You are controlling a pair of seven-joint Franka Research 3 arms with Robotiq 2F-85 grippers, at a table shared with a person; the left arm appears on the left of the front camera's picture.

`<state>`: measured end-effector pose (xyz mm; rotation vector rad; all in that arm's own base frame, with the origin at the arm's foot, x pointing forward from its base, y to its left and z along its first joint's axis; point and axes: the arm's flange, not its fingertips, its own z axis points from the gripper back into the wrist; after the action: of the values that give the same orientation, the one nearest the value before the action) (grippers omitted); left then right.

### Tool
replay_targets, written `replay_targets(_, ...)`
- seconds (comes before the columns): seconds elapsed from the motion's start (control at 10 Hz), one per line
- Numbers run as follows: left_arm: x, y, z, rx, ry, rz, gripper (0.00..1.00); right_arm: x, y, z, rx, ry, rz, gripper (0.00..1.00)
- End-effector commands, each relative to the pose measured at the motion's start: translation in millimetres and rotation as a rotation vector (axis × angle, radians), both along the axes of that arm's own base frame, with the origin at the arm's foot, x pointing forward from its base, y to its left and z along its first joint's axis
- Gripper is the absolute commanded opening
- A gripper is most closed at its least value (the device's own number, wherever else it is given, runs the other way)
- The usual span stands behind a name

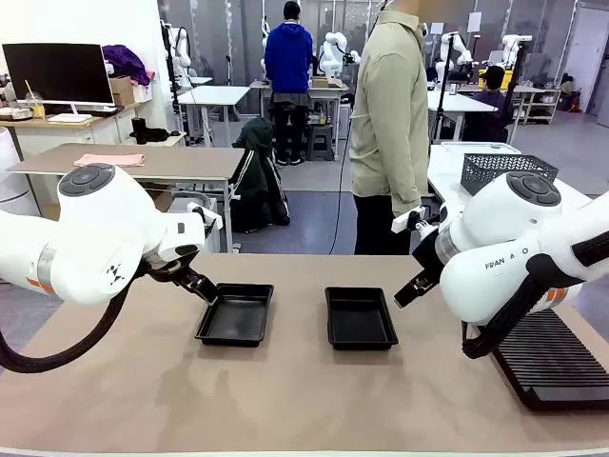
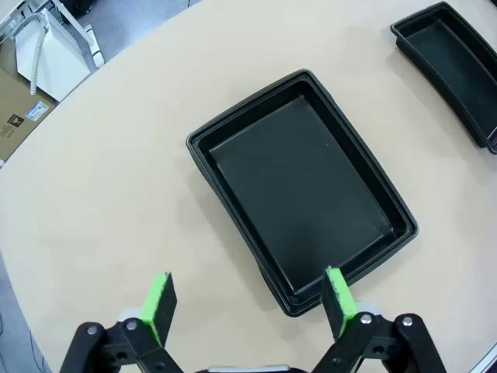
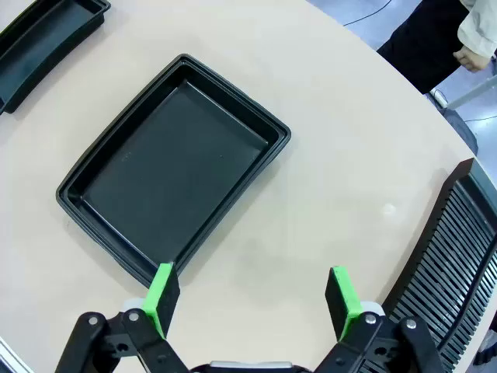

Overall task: Inspect and transfer BCBs to ESD trays.
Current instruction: Pick up the Blank PCB from the PCB Rack and place it in the left ESD tray.

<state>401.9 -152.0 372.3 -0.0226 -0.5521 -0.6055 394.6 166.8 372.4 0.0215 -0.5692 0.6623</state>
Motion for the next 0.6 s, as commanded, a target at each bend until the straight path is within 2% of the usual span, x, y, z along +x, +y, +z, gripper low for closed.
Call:
replay_targets(0.0,0.0,0.0,-0.1,0.000,0.000,0.000,1.00,0.0,0.0,0.0,0.000,0.000,0.000,1.00)
replay_targets(0.5,0.0,0.0,-0.1,0.000,0.000,0.000,1.00,0.0,0.0,0.0,0.000,0.000,0.000,1.00)
